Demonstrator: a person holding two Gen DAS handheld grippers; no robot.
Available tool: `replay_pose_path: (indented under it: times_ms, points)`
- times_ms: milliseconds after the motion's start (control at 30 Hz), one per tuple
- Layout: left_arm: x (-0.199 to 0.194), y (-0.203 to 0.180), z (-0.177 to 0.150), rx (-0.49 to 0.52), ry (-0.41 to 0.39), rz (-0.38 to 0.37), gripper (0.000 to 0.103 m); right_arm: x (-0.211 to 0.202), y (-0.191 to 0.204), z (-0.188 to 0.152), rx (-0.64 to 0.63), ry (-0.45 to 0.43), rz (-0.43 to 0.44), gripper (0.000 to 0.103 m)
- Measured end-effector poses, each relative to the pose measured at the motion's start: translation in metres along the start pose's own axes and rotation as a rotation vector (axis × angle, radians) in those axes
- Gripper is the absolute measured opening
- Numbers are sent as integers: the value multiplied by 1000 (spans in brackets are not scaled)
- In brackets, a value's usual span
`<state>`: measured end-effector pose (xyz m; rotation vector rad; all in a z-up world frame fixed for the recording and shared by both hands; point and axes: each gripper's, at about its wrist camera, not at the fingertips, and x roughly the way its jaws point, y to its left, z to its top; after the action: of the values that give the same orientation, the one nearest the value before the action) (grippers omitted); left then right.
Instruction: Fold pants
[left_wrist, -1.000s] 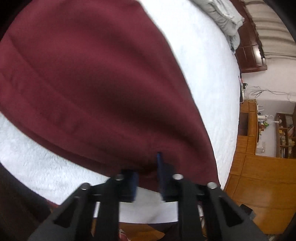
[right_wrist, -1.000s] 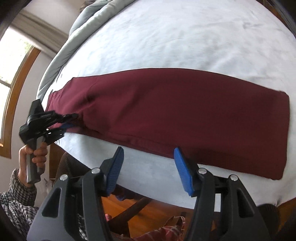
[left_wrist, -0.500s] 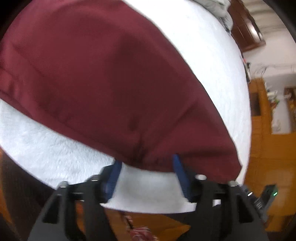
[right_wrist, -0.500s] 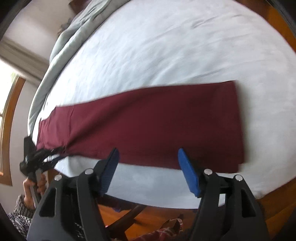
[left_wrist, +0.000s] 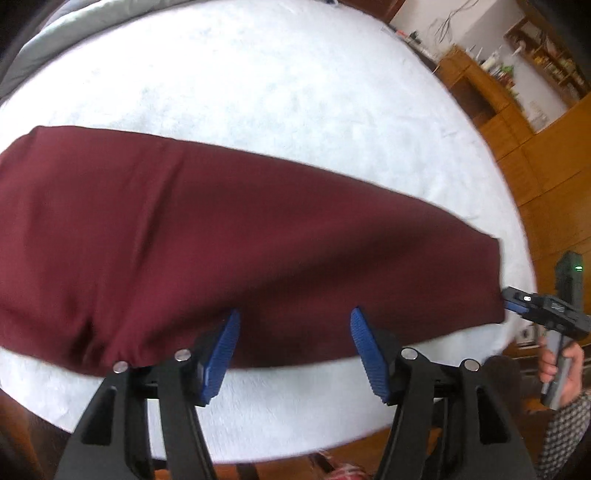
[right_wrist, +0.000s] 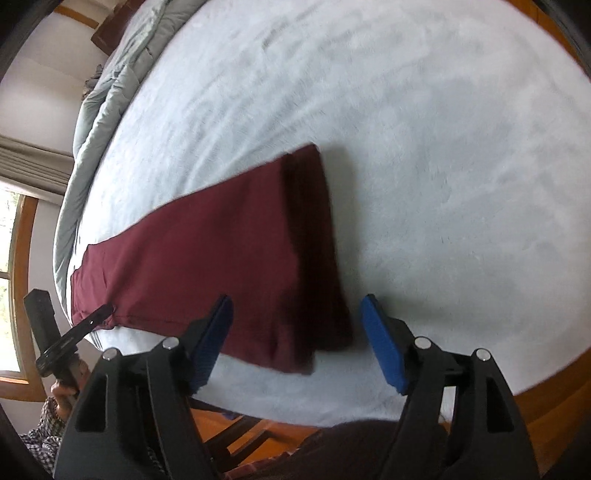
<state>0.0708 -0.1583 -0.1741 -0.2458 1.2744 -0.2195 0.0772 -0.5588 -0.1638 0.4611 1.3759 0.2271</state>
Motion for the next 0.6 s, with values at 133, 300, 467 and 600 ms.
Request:
replay_pose_path:
  times_ms: [133, 300, 467, 600]
  points:
    - [11, -7, -3, 41, 1, 34, 68, 9, -6, 2, -26, 4, 60, 74]
    - [13, -24, -7, 106, -3, 77, 74, 17, 13, -2, -108, 22, 81, 63]
    - [5, -14, -3, 48, 1, 46, 74, 18, 24, 3, -129, 18, 88, 18]
    - [-14, 0, 6, 1, -52, 76, 74, -16, 52, 12, -214, -44, 43, 16]
